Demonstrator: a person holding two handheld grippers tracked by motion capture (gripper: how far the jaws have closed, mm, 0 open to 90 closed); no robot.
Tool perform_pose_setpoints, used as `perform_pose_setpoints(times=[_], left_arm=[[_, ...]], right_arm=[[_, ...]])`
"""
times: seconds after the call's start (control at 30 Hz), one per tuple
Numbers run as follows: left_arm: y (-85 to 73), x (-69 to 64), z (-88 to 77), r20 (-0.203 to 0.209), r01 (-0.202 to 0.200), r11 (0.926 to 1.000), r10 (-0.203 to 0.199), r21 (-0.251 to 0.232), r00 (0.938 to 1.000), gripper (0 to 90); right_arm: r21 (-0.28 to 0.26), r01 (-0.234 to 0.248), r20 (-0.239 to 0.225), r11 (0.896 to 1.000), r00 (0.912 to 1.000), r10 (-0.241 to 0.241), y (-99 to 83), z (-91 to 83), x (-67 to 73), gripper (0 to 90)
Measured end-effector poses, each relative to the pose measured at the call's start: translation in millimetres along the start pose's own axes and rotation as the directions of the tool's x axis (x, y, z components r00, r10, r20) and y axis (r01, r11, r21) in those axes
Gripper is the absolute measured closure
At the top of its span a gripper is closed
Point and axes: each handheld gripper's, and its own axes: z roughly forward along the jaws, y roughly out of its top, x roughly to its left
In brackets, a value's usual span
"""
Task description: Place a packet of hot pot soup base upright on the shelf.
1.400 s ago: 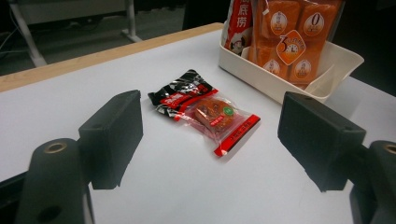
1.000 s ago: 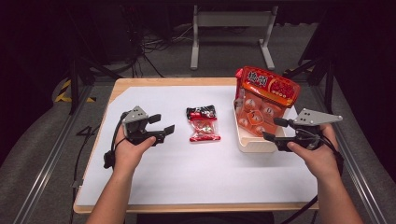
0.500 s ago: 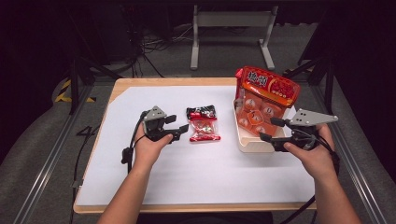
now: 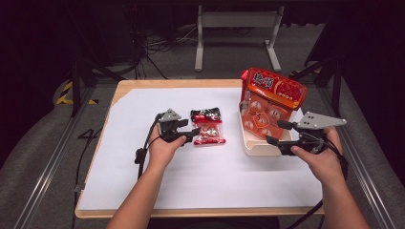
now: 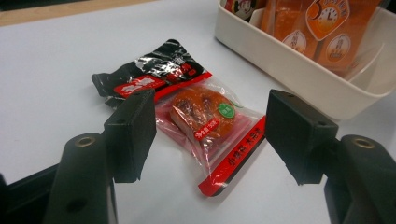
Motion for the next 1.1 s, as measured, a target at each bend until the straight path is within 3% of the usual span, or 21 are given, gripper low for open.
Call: perform_pose_setpoints(times=[0.37,0.7,0.87,0.97,1.1], left_arm=[[-10.3,3.4,27.2,-0.002,0.019,0.9982,-0.018,0.057,0.9998,38.7],[-17.3,3.5,41.3,-0.015,0.021,0.9937,-0.020,0.110,0.9997,39.8],[-18.9,3.0,45.8,-0.011,0.006,0.9905,-0.005,0.137,0.9999,47.4],[-19.0,0.7,47.7,0.006,-0.015,0.9875,0.014,0.157,0.9999,57.7],[-19.1,0.7,49.9,0.007,0.004,0.9824,-0.005,0.187,1.0000,58.3]], right_arm=[[0.009,0.001,-0.005,1.000,1.0000,-0.001,-2.2,3.3,0.4,30.2],[0.016,0.000,-0.014,1.000,0.9999,0.000,-4.1,5.2,0.2,29.8],[0.023,0.001,-0.020,1.000,0.9998,-0.001,-5.4,8.4,0.3,29.6],[0.028,-0.001,-0.026,1.000,0.9997,0.002,-5.6,10.2,1.5,29.4],[0.028,0.001,-0.030,1.000,0.9996,0.000,-5.2,11.3,2.8,29.3]])
